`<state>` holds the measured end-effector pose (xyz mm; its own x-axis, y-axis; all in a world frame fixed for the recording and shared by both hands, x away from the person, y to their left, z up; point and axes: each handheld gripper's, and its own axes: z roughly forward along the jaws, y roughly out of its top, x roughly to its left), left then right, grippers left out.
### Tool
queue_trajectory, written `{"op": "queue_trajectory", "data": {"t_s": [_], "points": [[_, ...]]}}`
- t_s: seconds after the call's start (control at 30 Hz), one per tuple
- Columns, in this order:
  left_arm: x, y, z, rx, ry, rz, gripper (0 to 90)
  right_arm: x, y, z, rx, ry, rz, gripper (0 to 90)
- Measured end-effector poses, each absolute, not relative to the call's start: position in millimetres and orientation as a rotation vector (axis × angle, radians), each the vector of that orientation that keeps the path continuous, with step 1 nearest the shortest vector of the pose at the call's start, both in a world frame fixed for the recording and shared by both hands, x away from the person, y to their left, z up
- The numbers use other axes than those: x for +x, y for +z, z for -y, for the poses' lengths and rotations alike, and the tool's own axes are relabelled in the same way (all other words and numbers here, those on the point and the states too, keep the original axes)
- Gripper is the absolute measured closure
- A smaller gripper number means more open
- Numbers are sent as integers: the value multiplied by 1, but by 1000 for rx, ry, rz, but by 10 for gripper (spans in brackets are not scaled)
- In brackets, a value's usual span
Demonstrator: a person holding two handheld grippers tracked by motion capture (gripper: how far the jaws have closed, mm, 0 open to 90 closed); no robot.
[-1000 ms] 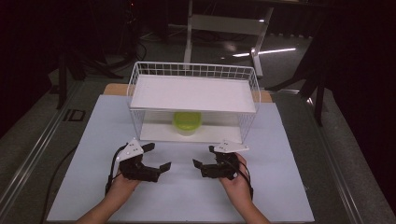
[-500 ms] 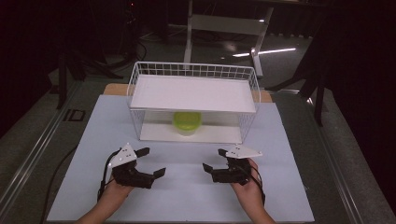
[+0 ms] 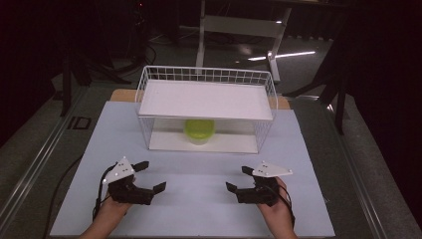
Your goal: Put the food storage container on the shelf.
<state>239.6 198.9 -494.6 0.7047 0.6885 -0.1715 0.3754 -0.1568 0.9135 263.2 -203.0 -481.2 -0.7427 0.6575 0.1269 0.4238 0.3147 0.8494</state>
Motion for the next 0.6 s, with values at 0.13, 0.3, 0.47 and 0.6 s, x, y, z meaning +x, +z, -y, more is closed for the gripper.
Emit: {"op": "queue_trajectory", "data": {"t_s": [0.13, 0.3, 0.47, 0.6], "points": [[236, -494, -203, 1784, 351, -846, 25, 261, -481, 209, 995, 1404, -2331, 177], [229, -498, -209, 1780, 350, -858, 26, 257, -481, 215, 997, 1398, -2331, 177], [223, -501, -216, 1780, 360, -876, 26, 252, -484, 222, 1007, 1374, -2338, 177], [220, -501, -221, 1785, 378, -878, 26, 250, -488, 228, 1021, 1352, -2334, 177]]}}
